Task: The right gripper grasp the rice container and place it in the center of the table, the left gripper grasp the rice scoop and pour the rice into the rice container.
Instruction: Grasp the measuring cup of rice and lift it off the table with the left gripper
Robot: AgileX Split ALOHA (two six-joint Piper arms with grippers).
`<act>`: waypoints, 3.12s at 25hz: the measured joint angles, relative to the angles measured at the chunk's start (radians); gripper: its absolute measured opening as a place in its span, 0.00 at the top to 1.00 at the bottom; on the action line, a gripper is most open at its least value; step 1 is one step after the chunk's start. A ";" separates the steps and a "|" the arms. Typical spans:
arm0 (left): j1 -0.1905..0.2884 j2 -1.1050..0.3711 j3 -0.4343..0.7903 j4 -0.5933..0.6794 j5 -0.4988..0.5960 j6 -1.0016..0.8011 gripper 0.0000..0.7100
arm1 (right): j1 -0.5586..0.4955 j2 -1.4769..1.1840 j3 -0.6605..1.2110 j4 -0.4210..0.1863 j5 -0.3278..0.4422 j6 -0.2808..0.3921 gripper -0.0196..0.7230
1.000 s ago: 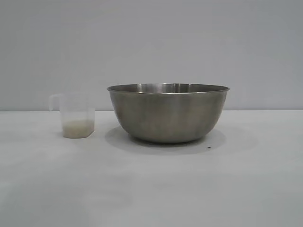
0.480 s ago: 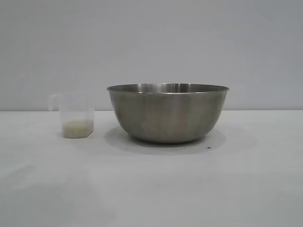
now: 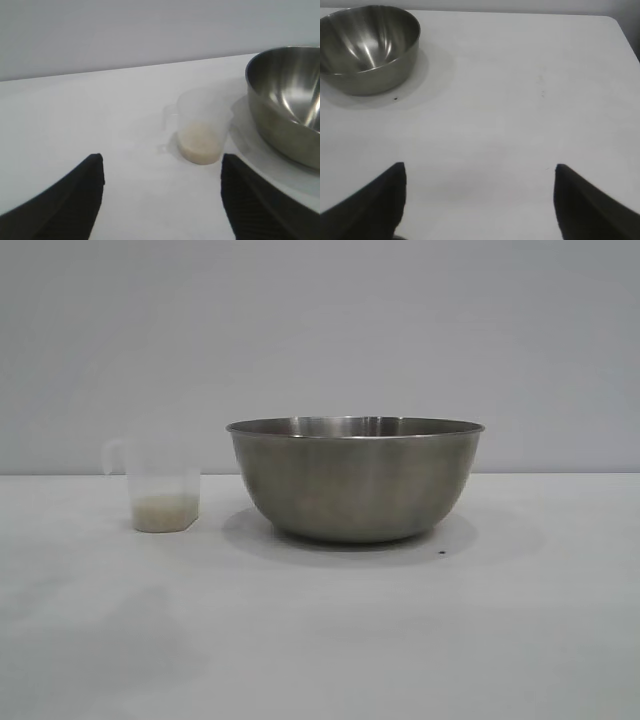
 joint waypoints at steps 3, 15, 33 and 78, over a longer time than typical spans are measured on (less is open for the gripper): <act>0.000 0.069 -0.015 0.000 0.000 -0.023 0.39 | 0.000 0.000 0.000 0.000 0.000 0.000 0.21; 0.000 0.095 -0.106 -0.031 -0.002 -0.022 0.39 | 0.000 0.000 0.000 0.000 0.000 0.000 0.21; 0.000 0.228 -0.280 -0.116 -0.003 0.091 0.39 | 0.000 0.000 0.000 0.000 0.000 0.000 0.21; 0.052 0.391 -0.466 -0.058 -0.003 0.180 0.70 | 0.000 0.000 0.000 0.000 0.000 0.000 0.21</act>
